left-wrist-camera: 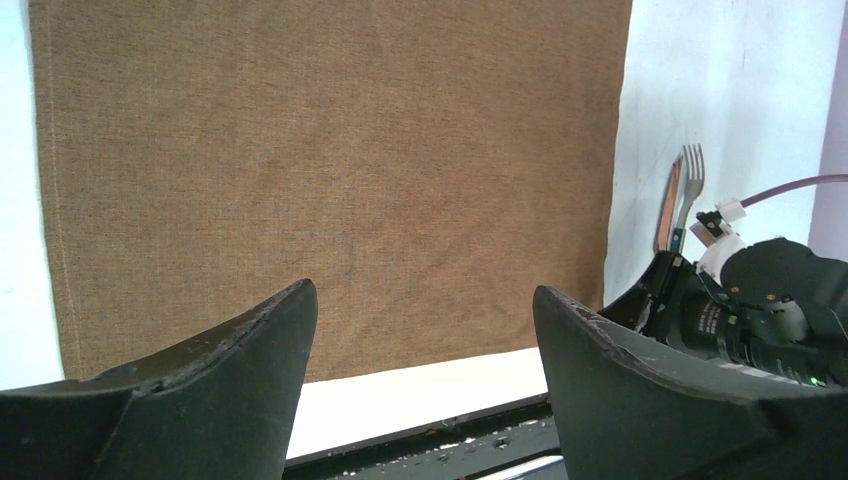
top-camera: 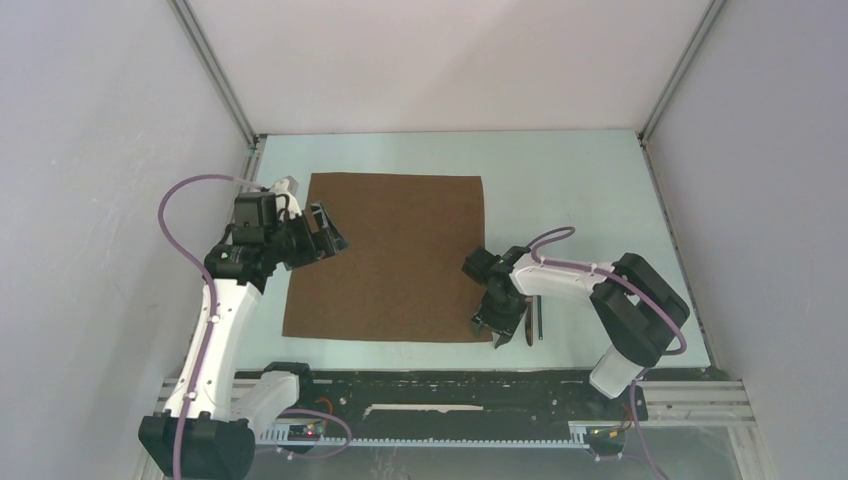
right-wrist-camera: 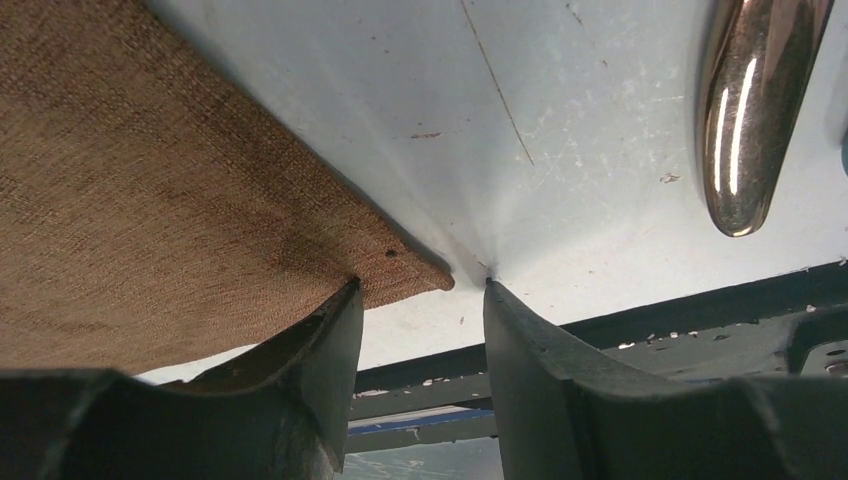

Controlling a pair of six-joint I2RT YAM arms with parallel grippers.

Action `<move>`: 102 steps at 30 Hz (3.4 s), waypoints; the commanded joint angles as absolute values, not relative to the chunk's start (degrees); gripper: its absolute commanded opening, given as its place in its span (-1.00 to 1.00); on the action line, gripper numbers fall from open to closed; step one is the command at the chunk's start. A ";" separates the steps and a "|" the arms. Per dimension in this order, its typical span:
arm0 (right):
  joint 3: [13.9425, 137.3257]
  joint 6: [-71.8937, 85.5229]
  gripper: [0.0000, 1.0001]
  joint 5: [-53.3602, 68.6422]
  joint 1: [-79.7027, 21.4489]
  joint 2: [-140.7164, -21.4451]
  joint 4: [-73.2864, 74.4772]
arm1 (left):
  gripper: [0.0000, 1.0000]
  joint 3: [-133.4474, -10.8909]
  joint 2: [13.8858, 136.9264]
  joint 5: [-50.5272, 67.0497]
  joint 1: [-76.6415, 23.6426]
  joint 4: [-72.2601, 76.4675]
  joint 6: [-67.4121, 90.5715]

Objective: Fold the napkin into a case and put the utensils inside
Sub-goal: Pick up the flattened napkin from the center of the board.

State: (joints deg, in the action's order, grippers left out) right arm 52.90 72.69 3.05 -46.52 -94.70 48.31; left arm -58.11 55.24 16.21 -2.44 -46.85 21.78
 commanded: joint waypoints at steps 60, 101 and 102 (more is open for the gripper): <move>47.72 76.73 -1.00 -4.48 -49.29 -87.63 37.06 | 0.87 -42.38 48.62 -4.81 5.86 -56.18 41.52; 45.26 67.30 -1.00 4.29 -43.33 -86.57 26.81 | 0.41 -30.28 67.96 -11.08 20.30 -44.99 54.99; 45.26 67.34 -1.00 3.96 -43.33 -86.33 27.08 | 0.40 -29.86 68.46 -10.61 20.38 -44.23 55.20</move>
